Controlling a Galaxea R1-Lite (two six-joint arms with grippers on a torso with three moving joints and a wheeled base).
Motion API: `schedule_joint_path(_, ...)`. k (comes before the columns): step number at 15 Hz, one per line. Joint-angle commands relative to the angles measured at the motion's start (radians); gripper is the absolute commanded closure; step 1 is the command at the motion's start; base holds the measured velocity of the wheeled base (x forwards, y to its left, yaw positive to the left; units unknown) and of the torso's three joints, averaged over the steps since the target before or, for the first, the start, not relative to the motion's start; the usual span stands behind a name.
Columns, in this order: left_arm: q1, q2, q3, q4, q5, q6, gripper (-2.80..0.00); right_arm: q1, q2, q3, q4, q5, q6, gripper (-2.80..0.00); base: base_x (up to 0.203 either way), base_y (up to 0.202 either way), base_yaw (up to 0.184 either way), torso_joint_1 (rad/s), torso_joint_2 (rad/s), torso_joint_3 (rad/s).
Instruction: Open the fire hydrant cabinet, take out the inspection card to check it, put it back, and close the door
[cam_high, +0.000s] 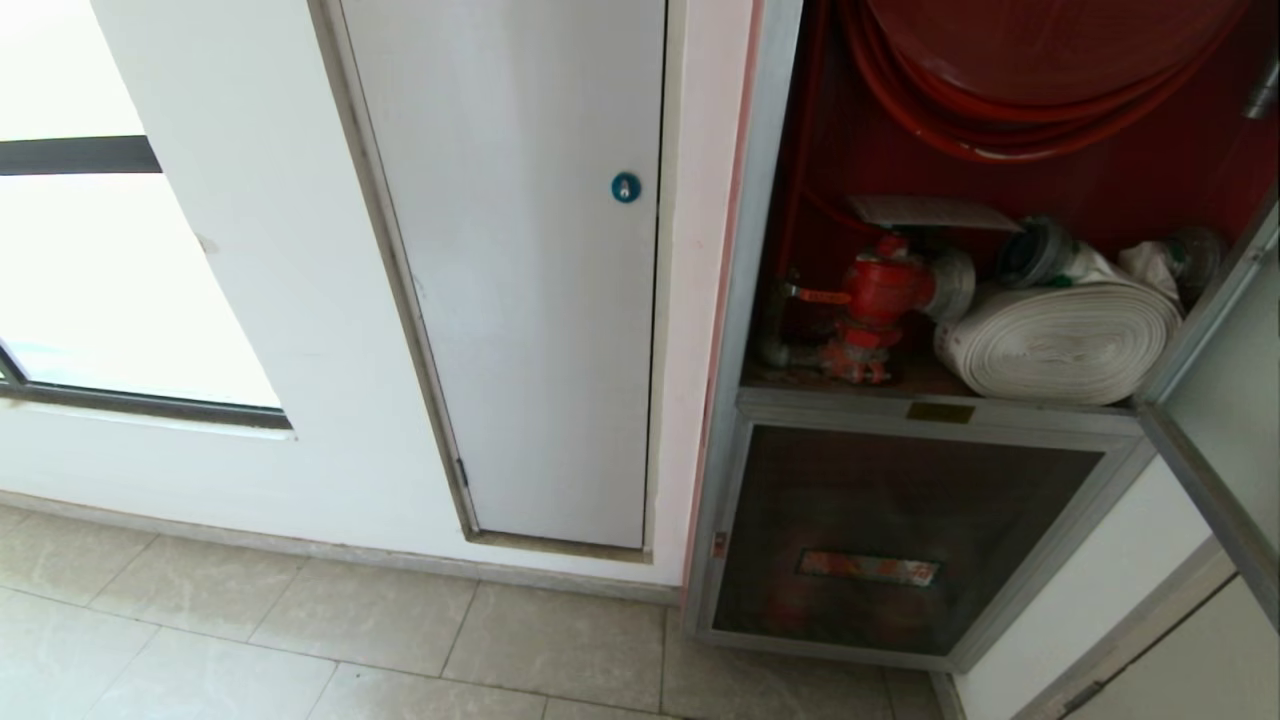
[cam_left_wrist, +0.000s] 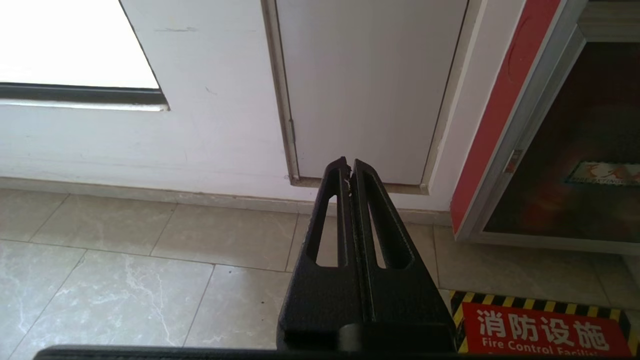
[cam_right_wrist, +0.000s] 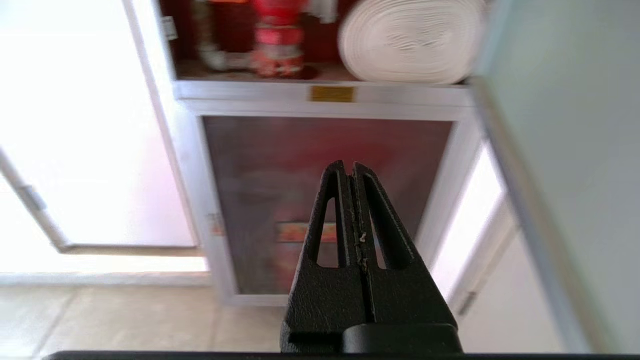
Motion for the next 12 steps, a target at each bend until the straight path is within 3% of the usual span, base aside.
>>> schedule_joint_path(1, 0.0, 0.001, 0.0, 0.0, 0.0, 0.0, 0.0, -0.001, -0.005, 0.004, -0.004, 0.005, 0.0, 0.0, 0.0, 0.0, 0.0, 0.0, 0.0, 0.0)
schedule_joint_path(7, 0.0, 0.001, 0.0, 0.0, 0.0, 0.001, 0.0, 0.0, -0.005, 0.007, 0.011, 0.062, 0.014, 0.0, 0.0, 0.0, 0.0, 0.0, 0.0, 0.0)
schedule_joint_path(9, 0.0, 0.001, 0.0, 0.0, 0.0, 0.001, 0.0, -0.001, -0.005, 0.007, 0.05, 0.111, 0.029, 0.0, 0.0, 0.0, 0.0, 0.0, 0.0, 0.0)
schedule_joint_path(12, 0.0, 0.001, 0.0, 0.0, 0.0, 0.0, 0.0, 0.001, -0.005, 0.007, 0.129, 0.124, 0.038, 0.0, 0.0, 0.0, 0.0, 0.0, 0.0, 0.0)
